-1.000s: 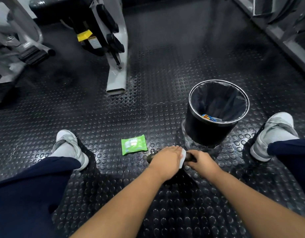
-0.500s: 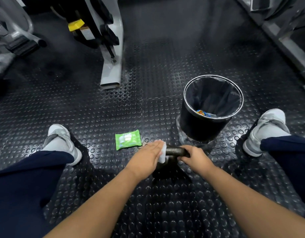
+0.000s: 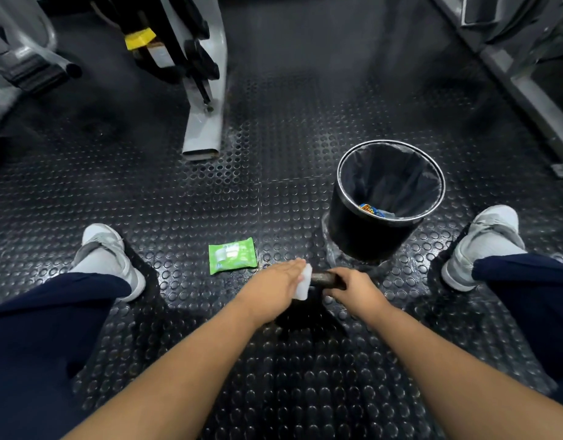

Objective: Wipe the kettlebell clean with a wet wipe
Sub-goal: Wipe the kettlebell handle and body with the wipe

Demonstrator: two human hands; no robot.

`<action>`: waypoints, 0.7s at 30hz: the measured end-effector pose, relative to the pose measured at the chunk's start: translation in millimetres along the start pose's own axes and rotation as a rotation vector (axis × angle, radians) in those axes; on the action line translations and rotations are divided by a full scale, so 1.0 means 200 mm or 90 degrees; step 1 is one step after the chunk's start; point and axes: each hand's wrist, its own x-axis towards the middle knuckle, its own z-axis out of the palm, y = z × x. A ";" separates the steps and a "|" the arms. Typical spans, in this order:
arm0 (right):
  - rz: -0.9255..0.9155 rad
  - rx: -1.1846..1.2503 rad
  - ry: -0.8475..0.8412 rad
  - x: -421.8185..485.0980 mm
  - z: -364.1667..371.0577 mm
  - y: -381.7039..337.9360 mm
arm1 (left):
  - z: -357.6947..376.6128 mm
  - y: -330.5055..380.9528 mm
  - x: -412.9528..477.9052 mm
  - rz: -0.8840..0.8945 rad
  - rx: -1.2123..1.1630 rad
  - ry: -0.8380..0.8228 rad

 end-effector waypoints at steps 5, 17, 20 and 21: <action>0.008 0.005 -0.003 0.00 0.01 0.01 | -0.04 -0.15 -0.12 -0.090 -0.059 0.005; -0.010 -0.027 0.002 0.00 0.00 0.01 | 0.08 0.26 0.16 -0.015 0.081 -0.023; -0.010 -0.026 -0.001 0.01 0.00 0.02 | 0.10 0.21 0.17 0.005 0.062 -0.026; -0.011 -0.024 0.000 0.01 0.01 0.01 | 0.10 0.18 0.17 0.013 0.046 -0.030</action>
